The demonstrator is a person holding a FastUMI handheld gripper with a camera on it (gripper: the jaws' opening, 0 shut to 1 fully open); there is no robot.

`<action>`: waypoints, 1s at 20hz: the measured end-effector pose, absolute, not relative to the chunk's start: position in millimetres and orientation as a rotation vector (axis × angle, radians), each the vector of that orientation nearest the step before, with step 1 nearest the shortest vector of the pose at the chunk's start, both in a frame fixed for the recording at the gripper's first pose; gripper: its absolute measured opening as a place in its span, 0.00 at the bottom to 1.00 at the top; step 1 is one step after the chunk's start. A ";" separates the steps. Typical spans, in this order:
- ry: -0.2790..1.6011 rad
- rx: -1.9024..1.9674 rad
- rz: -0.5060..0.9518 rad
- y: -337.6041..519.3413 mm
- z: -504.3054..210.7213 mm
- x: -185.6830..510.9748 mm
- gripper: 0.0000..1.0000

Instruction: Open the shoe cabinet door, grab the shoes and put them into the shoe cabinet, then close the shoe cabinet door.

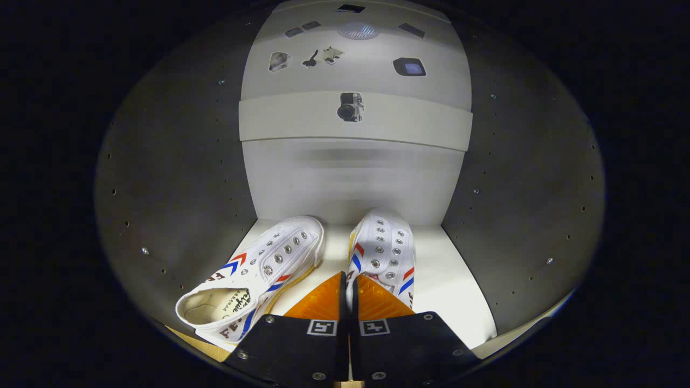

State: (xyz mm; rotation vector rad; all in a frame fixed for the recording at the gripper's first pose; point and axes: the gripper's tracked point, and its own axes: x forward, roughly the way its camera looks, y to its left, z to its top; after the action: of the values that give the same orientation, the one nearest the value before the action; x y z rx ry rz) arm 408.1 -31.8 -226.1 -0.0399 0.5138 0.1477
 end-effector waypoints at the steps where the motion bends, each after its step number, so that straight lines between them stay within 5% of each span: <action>1: 0.507 -0.049 0.137 -32.4 -225.8 408.9 0.04; 4: 0.491 -0.062 0.113 -34.4 -224.2 407.5 0.16; 5: 0.467 -0.058 0.100 -36.5 -216.7 406.5 0.31; 11: 0.381 0.029 0.025 -60.8 -173.4 371.3 0.79; 15: 0.309 0.064 -0.015 -77.5 -139.6 327.9 0.92; 20: 0.265 0.075 -0.030 -90.5 -111.5 260.7 0.93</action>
State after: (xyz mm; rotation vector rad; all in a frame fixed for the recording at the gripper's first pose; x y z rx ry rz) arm 260.7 -90.5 -111.5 0.0754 0.2654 -0.0296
